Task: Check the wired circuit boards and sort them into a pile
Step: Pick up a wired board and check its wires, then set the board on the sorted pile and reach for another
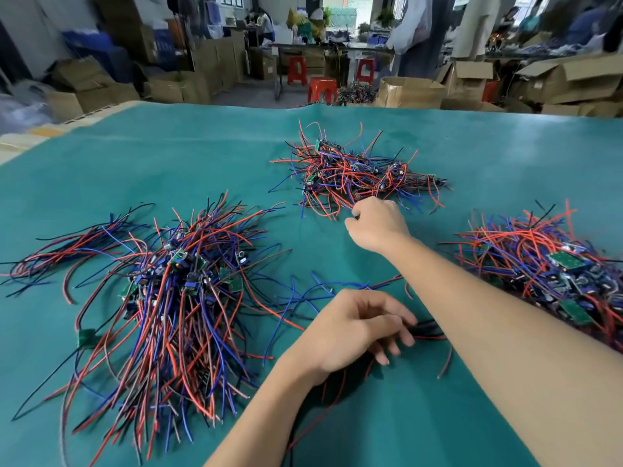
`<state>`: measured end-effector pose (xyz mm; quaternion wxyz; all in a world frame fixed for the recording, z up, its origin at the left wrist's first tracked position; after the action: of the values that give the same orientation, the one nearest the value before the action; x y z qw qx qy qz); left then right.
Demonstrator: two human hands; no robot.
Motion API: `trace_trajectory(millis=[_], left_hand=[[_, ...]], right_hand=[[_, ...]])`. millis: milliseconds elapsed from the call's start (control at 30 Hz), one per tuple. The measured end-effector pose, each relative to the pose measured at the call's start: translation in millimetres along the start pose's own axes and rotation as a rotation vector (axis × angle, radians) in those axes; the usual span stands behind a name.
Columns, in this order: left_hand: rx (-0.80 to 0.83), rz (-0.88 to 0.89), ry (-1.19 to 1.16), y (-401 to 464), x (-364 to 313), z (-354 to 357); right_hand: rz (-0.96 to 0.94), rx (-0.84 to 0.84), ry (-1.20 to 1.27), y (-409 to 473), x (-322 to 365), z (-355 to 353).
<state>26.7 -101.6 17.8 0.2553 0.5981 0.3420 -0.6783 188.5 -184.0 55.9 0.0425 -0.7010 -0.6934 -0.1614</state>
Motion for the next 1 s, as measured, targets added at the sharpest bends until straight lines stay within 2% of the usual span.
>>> trace_trajectory(millis=[200, 300, 400, 533, 633, 767, 800, 867, 933, 1000], left_hand=[[-0.020, -0.009, -0.062, 1, 1, -3], [-0.042, -0.018, -0.134, 3, 4, -7], [-0.109, -0.025, -0.268, 5, 7, -15], [-0.187, -0.050, -0.509, 10, 12, -24], [-0.228, -0.058, -0.555, 10, 15, -31], [-0.239, -0.031, -0.555, 9, 15, -32], [-0.243, -0.029, -0.526, 9, 15, -32], [-0.237, -0.031, -0.419, 8, 13, -28], [-0.217, -0.018, -0.248, 7, 9, -23], [-0.203, 0.005, -0.046, 5, 6, -17]], right_hand=[[0.021, -0.245, 0.224, -31, -13, -44], [0.000, -0.285, 0.326, -58, -19, -60], [0.018, -0.275, 0.576, -96, -29, -67], [-0.132, -0.054, 0.860, -144, -11, -64], [-0.229, 0.167, 0.959, -169, 4, -43], [-0.261, 0.468, 0.937, -186, 17, -13], [-0.265, 0.501, 0.934, -188, 18, -9], [-0.201, 0.390, 0.916, -180, 6, -11], [-0.078, 0.105, 0.829, -168, -21, -22], [0.028, -0.110, 0.904, -164, -39, -29]])
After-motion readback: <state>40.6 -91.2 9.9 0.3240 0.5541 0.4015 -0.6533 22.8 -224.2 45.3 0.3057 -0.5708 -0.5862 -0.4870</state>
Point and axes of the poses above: each hand's wrist, its own y-axis towards the middle knuckle, its own z-axis out of the palm, x = y × z, the point moved 10 cm from there along y, towards the middle knuckle, and after that the axes turned 8 degrees about -z, right-handed, at the moved point
